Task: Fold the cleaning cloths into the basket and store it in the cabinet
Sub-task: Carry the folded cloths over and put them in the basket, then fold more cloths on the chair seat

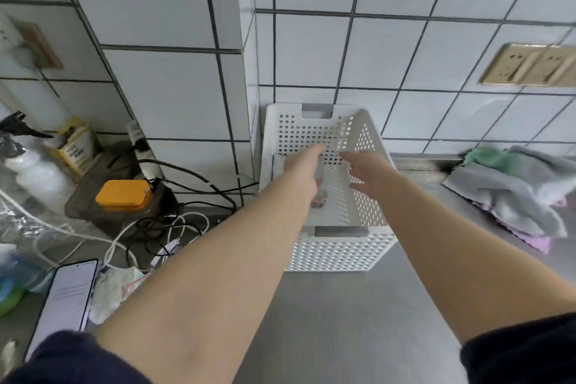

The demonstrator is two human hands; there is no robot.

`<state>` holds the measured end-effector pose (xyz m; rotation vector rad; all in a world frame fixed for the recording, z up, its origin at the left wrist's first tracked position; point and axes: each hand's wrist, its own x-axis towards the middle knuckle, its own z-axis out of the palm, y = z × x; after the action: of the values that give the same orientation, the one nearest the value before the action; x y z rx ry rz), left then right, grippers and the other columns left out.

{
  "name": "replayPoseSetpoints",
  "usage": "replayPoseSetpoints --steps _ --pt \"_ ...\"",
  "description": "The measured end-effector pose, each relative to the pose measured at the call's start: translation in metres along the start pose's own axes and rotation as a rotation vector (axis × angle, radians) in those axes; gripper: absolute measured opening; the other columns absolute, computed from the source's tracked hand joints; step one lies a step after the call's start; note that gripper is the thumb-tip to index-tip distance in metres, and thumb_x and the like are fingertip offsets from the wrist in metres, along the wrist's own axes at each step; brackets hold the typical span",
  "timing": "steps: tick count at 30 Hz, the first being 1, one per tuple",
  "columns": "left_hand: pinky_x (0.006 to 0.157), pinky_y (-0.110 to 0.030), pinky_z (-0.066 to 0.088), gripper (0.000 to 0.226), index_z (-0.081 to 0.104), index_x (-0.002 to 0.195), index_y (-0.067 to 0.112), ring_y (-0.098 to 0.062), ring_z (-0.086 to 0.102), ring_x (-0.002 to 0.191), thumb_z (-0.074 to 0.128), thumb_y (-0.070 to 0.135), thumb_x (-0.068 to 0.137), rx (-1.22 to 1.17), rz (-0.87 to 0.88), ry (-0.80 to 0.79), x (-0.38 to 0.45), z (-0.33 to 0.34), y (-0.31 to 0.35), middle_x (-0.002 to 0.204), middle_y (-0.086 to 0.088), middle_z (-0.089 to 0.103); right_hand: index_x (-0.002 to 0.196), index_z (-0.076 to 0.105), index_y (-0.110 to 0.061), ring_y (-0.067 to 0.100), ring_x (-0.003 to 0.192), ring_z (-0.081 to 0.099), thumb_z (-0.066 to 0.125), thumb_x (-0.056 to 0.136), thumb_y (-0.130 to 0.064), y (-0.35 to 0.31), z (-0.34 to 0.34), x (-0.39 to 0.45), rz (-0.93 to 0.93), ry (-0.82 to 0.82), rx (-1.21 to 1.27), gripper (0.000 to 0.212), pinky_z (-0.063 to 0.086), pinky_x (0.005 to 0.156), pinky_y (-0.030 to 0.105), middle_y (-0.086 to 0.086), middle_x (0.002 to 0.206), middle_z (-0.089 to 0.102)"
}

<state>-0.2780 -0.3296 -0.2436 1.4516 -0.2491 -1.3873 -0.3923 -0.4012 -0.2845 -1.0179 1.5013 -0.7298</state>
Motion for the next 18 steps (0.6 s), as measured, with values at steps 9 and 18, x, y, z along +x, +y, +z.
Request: replayPoseSetpoints --steps 9,18 --pt "0.075 -0.027 0.054 0.036 0.057 0.117 0.006 -0.018 0.057 0.098 0.067 0.015 0.084 0.267 0.179 -0.391 -0.065 -0.014 0.0 0.1 -0.003 0.055 0.141 0.037 -0.015 0.02 0.108 0.055 0.063 0.088 -0.022 0.007 -0.046 -0.141 -0.239 0.347 0.099 0.06 0.051 0.094 0.039 0.008 0.117 0.055" --pt "0.1 -0.036 0.039 0.02 0.055 0.105 0.01 -0.017 0.049 0.103 0.063 0.007 0.087 0.448 0.16 -0.853 -0.151 -0.015 -0.073 0.108 -0.009 0.05 0.137 0.044 -0.02 0.015 0.107 0.054 0.065 0.087 -0.024 0.092 -0.07 -0.288 -0.162 0.624 0.102 0.054 0.05 0.095 0.04 0.0 0.12 0.054"
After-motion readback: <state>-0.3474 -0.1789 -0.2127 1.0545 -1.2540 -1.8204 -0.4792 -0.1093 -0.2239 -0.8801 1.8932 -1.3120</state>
